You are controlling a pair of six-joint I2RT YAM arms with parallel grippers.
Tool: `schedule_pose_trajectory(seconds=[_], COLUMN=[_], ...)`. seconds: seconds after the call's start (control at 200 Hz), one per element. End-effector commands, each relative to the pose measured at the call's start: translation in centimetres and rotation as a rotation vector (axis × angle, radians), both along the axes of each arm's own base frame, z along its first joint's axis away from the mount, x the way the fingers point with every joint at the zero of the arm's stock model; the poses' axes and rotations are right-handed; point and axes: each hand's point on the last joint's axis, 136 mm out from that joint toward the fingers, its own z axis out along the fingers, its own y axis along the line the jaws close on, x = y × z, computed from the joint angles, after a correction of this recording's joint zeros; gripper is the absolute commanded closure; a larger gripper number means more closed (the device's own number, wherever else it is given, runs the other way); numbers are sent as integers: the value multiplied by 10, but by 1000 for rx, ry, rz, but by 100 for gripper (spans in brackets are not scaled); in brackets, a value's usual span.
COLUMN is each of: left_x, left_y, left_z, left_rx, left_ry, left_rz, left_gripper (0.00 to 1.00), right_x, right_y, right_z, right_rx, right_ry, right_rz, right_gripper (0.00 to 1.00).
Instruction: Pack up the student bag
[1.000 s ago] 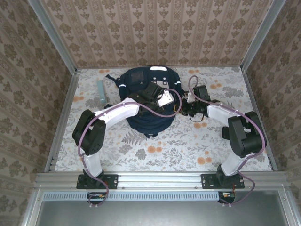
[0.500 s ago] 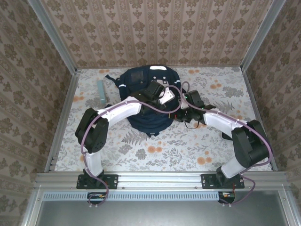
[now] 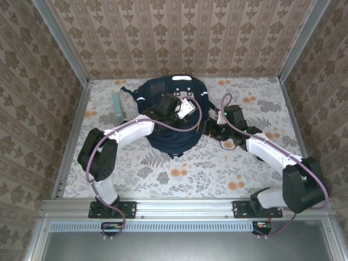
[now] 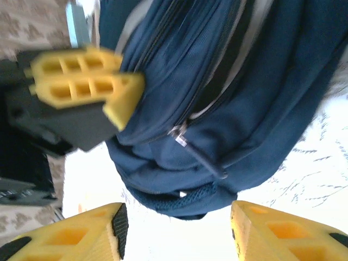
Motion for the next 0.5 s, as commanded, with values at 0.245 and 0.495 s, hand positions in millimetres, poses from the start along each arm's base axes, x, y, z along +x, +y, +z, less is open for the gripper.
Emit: schedule_pose_trajectory(seconds=[0.245,0.495], left_x=[-11,-17], left_y=[0,2], left_z=[48,48], left_rx=[-143,-157], left_ry=[-79,-66], left_rz=[-71,-83], left_gripper=[100,100], right_x=[40,59], right_y=[20,35], right_z=[24,20], right_rx=[231,288], right_ry=[78,111], right_rz=[-28,-12], right_gripper=[46,51])
